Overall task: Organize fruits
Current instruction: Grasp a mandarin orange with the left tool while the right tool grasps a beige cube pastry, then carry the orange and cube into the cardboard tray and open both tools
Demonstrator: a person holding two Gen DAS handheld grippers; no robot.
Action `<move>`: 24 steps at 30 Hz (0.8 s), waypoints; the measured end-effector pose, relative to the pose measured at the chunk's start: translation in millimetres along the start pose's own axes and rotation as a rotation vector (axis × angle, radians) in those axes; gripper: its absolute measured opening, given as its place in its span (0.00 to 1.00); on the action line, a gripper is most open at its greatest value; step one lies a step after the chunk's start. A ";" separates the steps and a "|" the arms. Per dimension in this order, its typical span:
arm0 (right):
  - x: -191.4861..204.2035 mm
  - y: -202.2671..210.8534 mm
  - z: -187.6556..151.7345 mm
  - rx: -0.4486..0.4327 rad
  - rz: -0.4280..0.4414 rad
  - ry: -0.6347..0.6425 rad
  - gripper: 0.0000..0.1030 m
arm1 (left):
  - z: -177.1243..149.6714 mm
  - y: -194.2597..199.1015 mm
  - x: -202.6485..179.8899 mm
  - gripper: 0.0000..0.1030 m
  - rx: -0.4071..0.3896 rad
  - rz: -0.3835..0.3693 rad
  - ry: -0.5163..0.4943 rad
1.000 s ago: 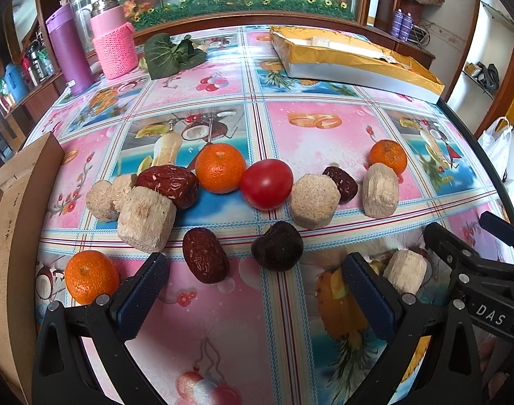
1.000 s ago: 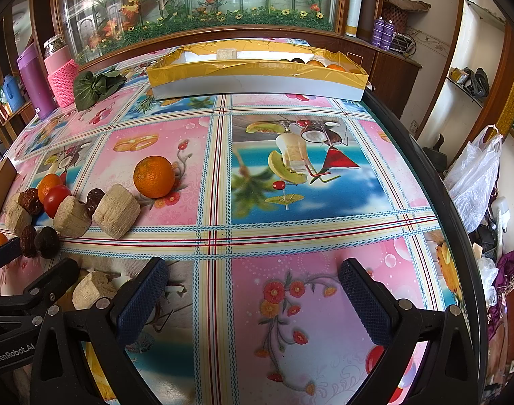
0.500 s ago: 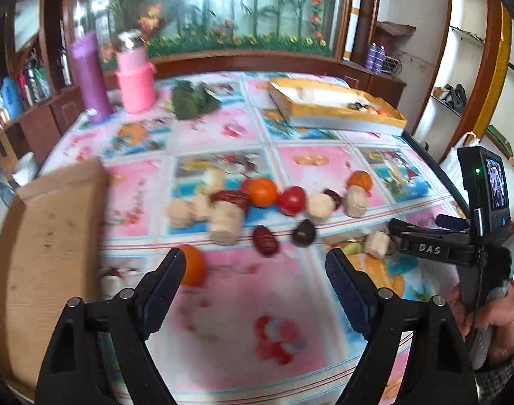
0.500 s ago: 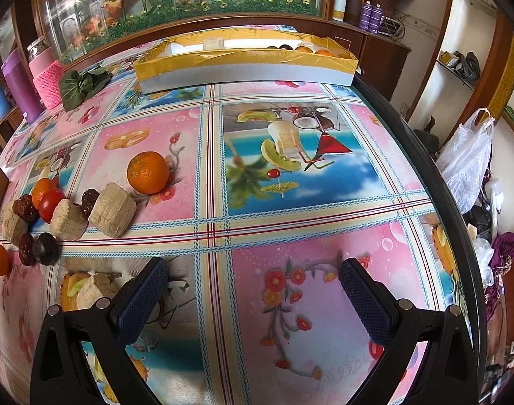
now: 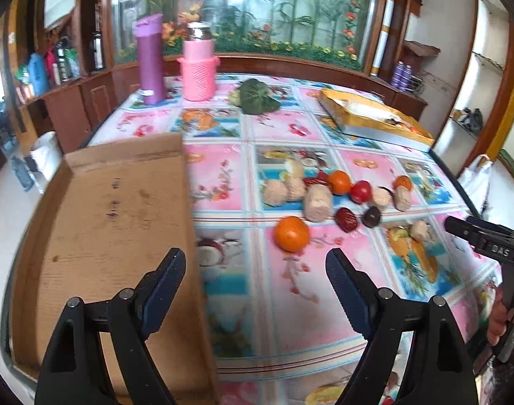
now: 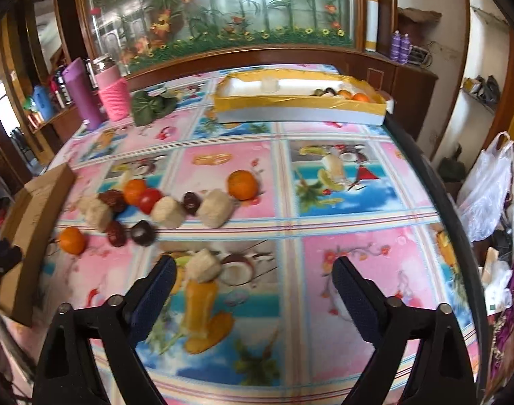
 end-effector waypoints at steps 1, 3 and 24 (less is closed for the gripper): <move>2.4 -1.2 -1.5 0.012 0.025 -0.009 0.75 | 0.4 -2.9 -5.1 0.82 0.005 -0.010 -0.010; 6.6 -5.9 -4.8 0.037 0.074 -0.028 0.67 | 2.4 -12.2 -16.1 0.82 0.019 -0.022 -0.044; 40.7 -48.0 -17.5 0.115 0.094 0.031 0.32 | 6.3 -80.8 -33.2 0.31 0.160 -0.018 -0.116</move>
Point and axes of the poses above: each gripper's, at about its wrist camera, not at the fingertips, and y roughly against the way its jaws point, x to its left, z to its top, the point moved 6 cm from there along -y, roughly the way its jaws point, and after that the axes turned 7 degrees about -y, right-handed, at the moved point
